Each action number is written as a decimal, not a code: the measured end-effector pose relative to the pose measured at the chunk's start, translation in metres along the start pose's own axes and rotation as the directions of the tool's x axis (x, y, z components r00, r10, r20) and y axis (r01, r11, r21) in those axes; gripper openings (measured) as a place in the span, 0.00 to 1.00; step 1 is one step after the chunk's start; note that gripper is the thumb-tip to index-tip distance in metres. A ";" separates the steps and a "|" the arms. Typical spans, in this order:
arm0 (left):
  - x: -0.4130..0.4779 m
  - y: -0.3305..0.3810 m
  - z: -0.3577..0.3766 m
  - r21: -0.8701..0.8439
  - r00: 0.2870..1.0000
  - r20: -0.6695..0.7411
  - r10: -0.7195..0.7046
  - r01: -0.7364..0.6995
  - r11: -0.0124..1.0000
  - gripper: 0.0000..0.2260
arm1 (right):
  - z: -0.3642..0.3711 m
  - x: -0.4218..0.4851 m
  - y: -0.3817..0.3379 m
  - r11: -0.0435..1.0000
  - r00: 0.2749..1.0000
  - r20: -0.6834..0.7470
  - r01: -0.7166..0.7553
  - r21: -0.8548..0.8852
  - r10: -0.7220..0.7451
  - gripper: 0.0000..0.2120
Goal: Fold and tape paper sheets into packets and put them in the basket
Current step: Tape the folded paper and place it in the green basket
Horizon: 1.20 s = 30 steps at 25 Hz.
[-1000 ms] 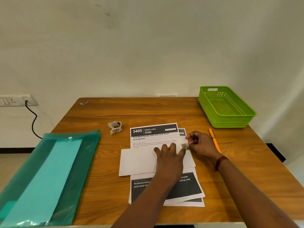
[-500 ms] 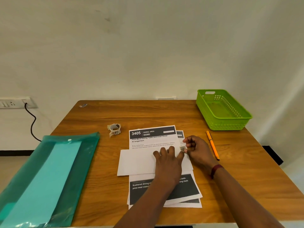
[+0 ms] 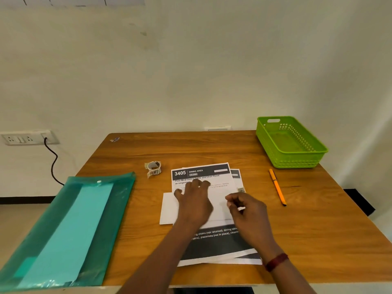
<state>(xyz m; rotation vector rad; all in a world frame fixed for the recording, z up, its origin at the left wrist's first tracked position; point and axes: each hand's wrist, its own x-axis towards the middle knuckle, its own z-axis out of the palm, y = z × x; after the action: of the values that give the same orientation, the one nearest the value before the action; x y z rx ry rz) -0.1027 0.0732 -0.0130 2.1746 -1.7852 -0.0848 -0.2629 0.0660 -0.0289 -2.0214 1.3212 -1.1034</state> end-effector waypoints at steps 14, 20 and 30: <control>-0.003 -0.083 -0.004 0.201 0.998 0.026 -0.053 0.047 0.979 0.18 | 0.041 -0.030 -0.005 0.988 0.984 0.150 0.115 -0.099 -0.100 0.08; 0.013 -0.081 -0.021 0.012 0.997 0.034 -0.067 0.067 0.998 0.16 | 0.043 -0.032 -0.004 0.978 0.974 0.196 0.147 -0.148 -0.117 0.09; 0.011 -0.076 -0.047 -0.279 0.885 0.455 0.102 0.032 0.960 0.12 | 0.036 -0.029 -0.011 1.000 0.978 0.208 -0.013 -0.008 0.014 0.06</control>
<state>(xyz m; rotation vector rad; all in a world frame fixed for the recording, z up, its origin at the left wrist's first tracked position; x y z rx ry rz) -0.0170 0.0845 0.0117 2.0255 -1.9051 -0.8679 -0.2330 0.0962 -0.0516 -2.0664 1.2309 -0.8552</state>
